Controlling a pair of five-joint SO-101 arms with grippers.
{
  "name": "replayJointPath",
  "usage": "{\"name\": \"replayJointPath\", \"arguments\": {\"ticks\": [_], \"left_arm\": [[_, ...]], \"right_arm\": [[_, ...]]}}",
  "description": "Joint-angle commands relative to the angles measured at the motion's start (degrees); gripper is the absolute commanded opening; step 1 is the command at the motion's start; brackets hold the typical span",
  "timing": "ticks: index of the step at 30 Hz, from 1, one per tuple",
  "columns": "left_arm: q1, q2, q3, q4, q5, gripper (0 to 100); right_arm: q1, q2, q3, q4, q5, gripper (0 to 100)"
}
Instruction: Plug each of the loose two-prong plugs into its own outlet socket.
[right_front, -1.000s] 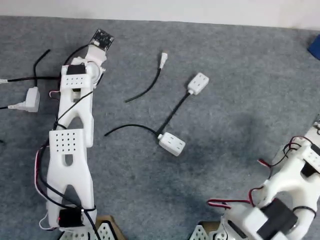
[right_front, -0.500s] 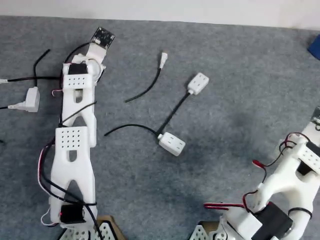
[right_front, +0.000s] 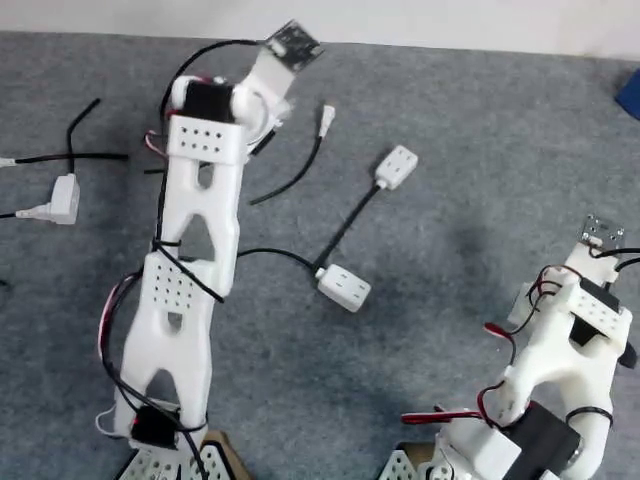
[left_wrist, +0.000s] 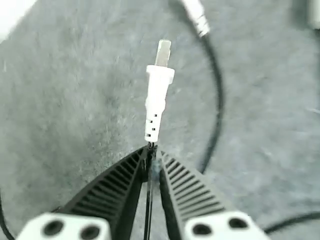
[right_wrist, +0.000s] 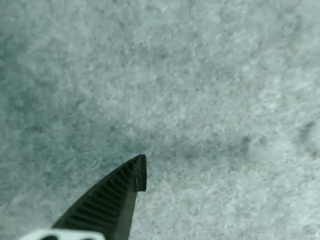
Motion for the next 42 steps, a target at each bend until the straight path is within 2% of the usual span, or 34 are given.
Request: {"name": "replayJointPath", "arguments": {"ticks": [1,4,14,17,21,24,29,35,39,42], "left_arm": [[5.41,-9.54,7.96,0.97,0.88,2],[11.65,-15.6,17.54,0.97,0.97,2],[31.52,-31.25,37.58,0.97,2.2,2],[35.21,-32.48,41.89,0.97,4.92,2],[38.9,-32.66,46.2,0.97,5.1,2],[39.08,-32.66,47.25,0.97,5.63,4],[35.65,-32.75,47.25,1.05,9.67,20],[32.4,-32.75,47.16,1.05,8.7,21],[26.24,-32.75,45.05,1.05,7.38,20],[17.89,-32.66,42.59,1.05,8.09,16]], "right_arm": [[-0.13,-1.98,-0.04,-0.57,-0.44,56.8],[2.95,-1.98,0.48,-0.57,-0.7,56.8],[24.84,-2.07,0.75,-5.41,0.35,56.8],[27.38,-1.98,0.48,-5.41,4.75,56.8],[28.0,-1.98,0.66,-5.41,5.8,56.8],[28.0,-2.07,0.57,-5.41,5.8,56.8],[27.82,-2.07,0.48,-5.41,5.89,56.8],[23.34,-2.33,0.84,-5.14,8.18,56.8],[17.63,-2.42,0.57,-4.44,8.18,56.8],[6.81,-2.51,-1.45,4.26,8.7,56.8]]}}
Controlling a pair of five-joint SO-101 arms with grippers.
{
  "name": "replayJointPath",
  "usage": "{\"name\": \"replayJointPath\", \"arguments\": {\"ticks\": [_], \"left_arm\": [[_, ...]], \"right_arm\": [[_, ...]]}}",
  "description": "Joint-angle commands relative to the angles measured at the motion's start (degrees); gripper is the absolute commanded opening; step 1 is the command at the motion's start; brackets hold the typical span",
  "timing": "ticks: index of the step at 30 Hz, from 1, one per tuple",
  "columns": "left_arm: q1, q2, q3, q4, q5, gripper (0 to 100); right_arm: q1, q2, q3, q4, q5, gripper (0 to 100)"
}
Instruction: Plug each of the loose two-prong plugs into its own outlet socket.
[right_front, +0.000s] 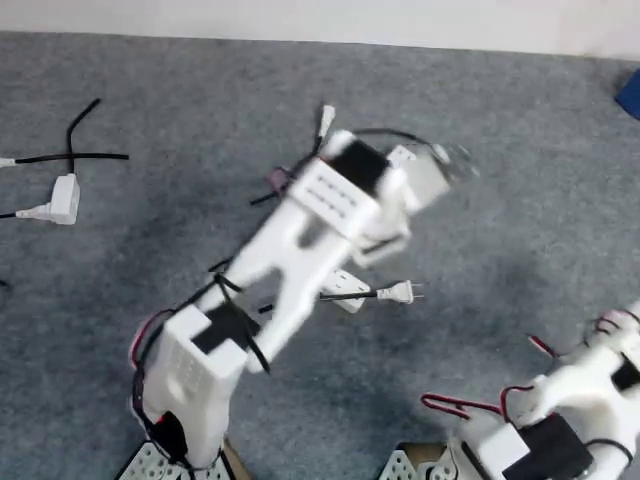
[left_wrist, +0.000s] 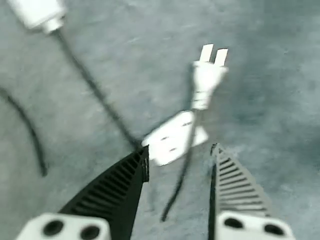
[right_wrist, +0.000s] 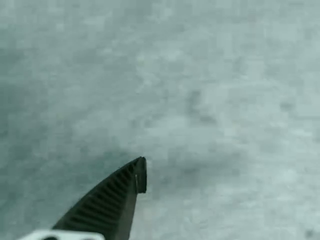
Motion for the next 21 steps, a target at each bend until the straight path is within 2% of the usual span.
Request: {"name": "replayJointPath", "arguments": {"ticks": [1,6,10,12,15,21], "left_arm": [[-10.59,-3.3,-3.91,0.7,1.41,15],[-25.54,-3.3,-3.56,0.97,11.16,13],[-33.71,-3.12,0.4,0.79,11.16,13],[-35.91,-2.86,2.42,0.18,9.23,13],[-37.05,-3.3,6.02,-2.29,2.55,13],[-47.78,-2.68,14.55,-16.0,2.2,13]], "right_arm": [[-14.37,-2.42,-4.7,10.42,1.05,56.7],[-33.19,-2.42,-19.21,29.14,3.69,56.7],[-44.88,-1.89,-29.76,40.22,9.67,56.7],[-50.51,-2.24,-30.99,43.38,13.19,56.7],[-56.4,-2.42,-31.6,45.05,16.53,56.7],[-62.9,-3.21,-31.25,44.0,16.35,56.7]]}}
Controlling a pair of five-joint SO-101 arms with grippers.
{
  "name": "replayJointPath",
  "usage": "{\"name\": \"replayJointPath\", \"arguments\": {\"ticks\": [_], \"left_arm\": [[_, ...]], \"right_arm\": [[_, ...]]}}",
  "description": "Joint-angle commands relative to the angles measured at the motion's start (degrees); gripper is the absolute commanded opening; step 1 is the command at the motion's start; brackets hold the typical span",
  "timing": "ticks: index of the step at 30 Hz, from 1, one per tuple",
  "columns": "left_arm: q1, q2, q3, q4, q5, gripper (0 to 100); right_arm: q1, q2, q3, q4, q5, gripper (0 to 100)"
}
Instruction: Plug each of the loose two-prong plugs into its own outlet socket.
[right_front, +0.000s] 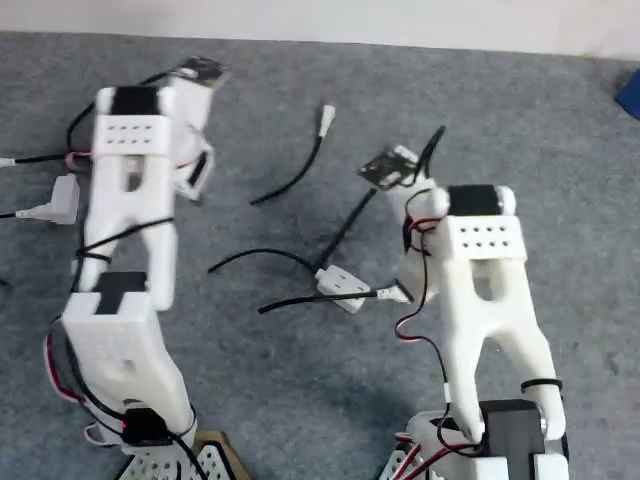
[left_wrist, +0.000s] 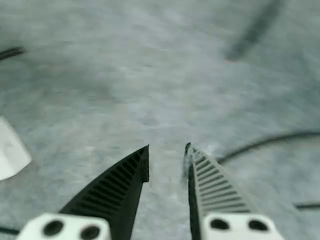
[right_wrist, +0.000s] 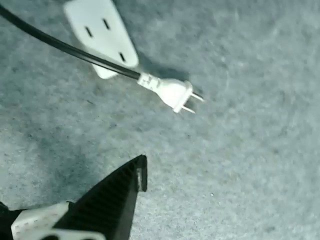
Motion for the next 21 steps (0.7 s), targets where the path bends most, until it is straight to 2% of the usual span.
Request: {"name": "replayJointPath", "arguments": {"ticks": [1,4,8,12,15,17,21], "left_arm": [[-6.64,-2.77,5.32,-9.49,-0.35,13],[-6.37,-2.77,9.98,-12.57,-0.35,13],[-3.12,-2.95,11.56,-12.4,-0.35,13],[-3.82,-2.77,11.65,-12.31,-0.35,13],[-3.38,-2.86,13.76,-12.75,-0.35,13],[-2.24,-2.95,14.37,-12.75,-0.35,13],[-1.01,-2.86,14.81,-12.57,-0.44,13]], "right_arm": [[-4.7,-4.26,-2.15,-0.92,0.35,56.7],[-9.45,-8.31,0.57,-1.36,0.35,54.0],[-17.01,-13.32,7.69,-1.45,-1.58,42.6],[-18.24,-16.66,14.55,-4.35,-21.45,33.4],[-18.24,-16.22,17.19,-4.26,-25.23,31.6],[-16.92,-15.69,17.36,-4.62,-21.27,31.6],[-13.05,-16.22,18.51,-7.87,3.52,31.6]]}}
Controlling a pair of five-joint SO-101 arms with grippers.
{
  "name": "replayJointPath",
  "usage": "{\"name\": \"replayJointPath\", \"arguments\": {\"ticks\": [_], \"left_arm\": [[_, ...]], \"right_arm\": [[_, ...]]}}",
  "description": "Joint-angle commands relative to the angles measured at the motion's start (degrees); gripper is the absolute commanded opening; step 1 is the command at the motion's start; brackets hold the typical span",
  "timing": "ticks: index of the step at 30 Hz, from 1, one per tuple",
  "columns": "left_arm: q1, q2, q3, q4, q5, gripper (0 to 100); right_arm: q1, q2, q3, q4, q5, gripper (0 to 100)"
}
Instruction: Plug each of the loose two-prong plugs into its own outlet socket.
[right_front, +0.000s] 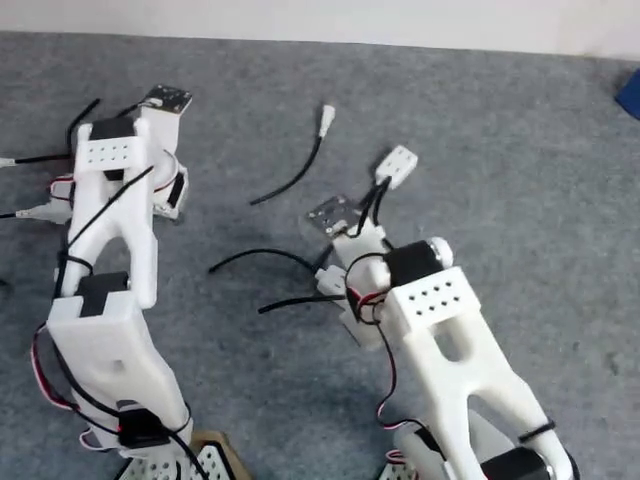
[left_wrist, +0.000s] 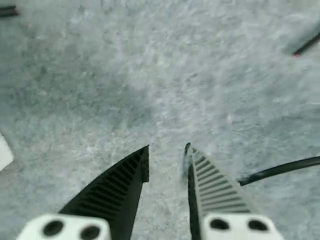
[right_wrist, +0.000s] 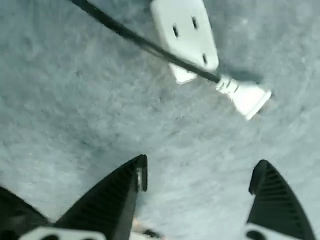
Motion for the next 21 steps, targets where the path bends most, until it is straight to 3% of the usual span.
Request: {"name": "replayJointPath", "arguments": {"ticks": [1,7,13,19,21], "left_arm": [[1.36,-2.77,-0.13,-0.44,-0.53,13],[1.01,-2.68,-0.13,-0.53,-0.53,13],[1.01,-2.59,-0.04,-0.26,-0.53,13],[1.36,-2.68,1.45,-0.7,-0.53,13],[1.36,-2.68,1.45,-0.7,-0.53,13]], "right_arm": [[3.91,-2.07,1.54,-4.26,22.24,31.6],[3.56,-3.38,9.54,-11.03,38.07,31.6],[4.53,-3.56,13.58,-16.48,44.92,31.6],[12.7,-3.03,13.85,-20.62,56.18,31.4],[13.49,-2.95,13.93,-22.55,55.82,31.4]]}}
